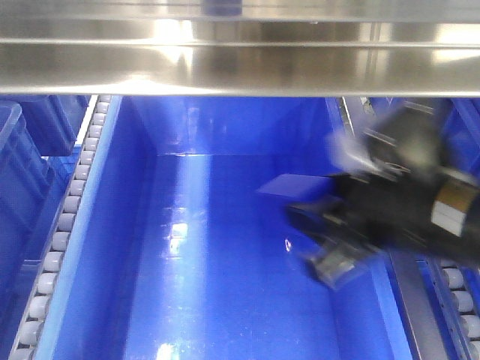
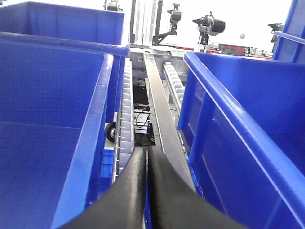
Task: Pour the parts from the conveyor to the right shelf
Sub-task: 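Lower the right gripper with the block into the blue bin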
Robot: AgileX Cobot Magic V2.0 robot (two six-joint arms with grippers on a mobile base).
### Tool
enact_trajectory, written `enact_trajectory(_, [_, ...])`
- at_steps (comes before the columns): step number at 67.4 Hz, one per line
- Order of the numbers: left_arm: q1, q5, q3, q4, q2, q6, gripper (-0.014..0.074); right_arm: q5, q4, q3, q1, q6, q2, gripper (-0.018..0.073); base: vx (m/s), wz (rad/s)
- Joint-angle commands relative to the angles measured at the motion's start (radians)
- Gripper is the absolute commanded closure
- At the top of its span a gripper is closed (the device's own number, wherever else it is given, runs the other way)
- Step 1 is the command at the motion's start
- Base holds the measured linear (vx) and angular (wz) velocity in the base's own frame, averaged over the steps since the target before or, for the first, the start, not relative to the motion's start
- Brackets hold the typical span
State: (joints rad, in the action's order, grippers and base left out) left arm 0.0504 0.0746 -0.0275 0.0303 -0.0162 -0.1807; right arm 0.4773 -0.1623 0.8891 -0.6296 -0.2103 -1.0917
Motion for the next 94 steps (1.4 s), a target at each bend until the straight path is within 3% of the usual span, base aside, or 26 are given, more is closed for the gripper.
enact_trajectory(1, [0.003, -0.075, -0.021, -0.009, -0.007, -0.004, 0.0603, 0.006, 0.004, 0.123, 0.001, 0.080, -0.102, 0.0487, 0.00, 0.00])
enact_trajectory(24, [0.003, -0.075, -0.021, -0.009, -0.007, -0.004, 0.0603, 0.209, 0.012, 0.423, 0.001, 0.140, -0.468, 0.0394, 0.00, 0.00])
enact_trajectory(46, [0.003, -0.075, -0.021, -0.009, -0.007, -0.004, 0.0603, 0.333, 0.162, 0.588, 0.001, 0.287, -0.691, 0.0305, 0.00, 0.00])
enact_trajectory(55, [0.003, -0.075, -0.021, -0.009, -0.007, -0.004, 0.0603, 0.405, 0.162, 0.647, 0.001, 0.307, -0.764, 0.0263, 0.00, 0.00])
enact_trajectory(70, [0.003, -0.075, -0.021, -0.009, -0.007, -0.004, 0.0603, 0.531, 0.183, 0.770, 0.001, 0.366, -0.863, 0.0122, 0.00, 0.00])
enact_trajectory(83, [0.003, -0.075, -0.021, -0.009, -0.007, -0.004, 0.0603, 0.544, 0.220, 0.814, 0.001, 0.407, -0.887, -0.0007, 0.00, 0.00])
enact_trajectory(94, [0.003, -0.075, -0.021, -0.009, -0.007, -0.004, 0.0603, 0.514, 0.263, 0.808, 0.000, 0.404, -0.860, -0.0034, 0.00, 0.00])
